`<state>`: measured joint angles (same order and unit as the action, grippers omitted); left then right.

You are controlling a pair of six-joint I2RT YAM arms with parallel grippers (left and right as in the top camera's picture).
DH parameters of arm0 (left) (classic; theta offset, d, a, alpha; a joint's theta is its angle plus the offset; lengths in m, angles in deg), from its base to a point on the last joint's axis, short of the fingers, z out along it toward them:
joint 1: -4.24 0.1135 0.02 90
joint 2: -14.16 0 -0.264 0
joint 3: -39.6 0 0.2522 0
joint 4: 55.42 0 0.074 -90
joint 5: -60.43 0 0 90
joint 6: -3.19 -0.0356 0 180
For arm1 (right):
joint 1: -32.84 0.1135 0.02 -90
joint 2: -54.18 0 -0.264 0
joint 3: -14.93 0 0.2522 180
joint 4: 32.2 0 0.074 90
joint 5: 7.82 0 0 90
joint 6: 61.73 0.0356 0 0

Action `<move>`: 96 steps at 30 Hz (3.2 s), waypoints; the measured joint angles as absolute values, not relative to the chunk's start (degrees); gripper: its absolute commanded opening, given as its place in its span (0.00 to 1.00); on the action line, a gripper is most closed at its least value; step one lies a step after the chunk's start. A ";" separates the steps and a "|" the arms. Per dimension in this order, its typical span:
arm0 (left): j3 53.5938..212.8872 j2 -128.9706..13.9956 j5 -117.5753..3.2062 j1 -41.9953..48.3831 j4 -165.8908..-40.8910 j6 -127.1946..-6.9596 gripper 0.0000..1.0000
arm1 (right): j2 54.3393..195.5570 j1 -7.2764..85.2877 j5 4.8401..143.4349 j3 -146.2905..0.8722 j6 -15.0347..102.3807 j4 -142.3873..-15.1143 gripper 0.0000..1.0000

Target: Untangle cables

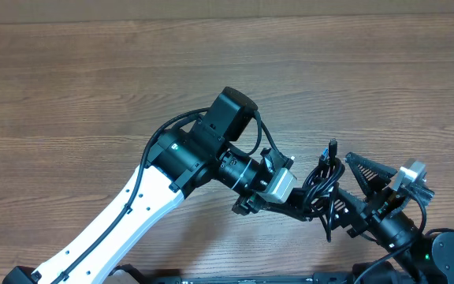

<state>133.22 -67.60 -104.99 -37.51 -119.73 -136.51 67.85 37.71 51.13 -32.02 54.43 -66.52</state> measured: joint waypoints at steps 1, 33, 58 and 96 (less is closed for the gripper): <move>133.22 -67.60 -104.96 -37.51 -119.75 -136.51 0.04 | 67.85 37.71 51.33 -32.07 54.60 -67.24 1.00; 132.80 -67.60 -101.49 -31.24 -105.19 -115.72 0.04 | 68.44 37.31 68.66 -32.61 59.80 -81.60 1.00; 132.80 -67.60 -60.27 -39.72 -107.80 -92.44 0.04 | 68.44 37.31 48.90 -32.57 51.39 -73.67 0.93; 132.80 -68.32 -51.57 -49.65 -110.18 -99.46 0.04 | 68.31 37.44 63.20 -32.81 54.80 -83.53 0.10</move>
<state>132.80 -68.32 -51.57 -49.65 -110.18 -99.46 68.31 37.44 63.20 -32.81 54.80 -83.53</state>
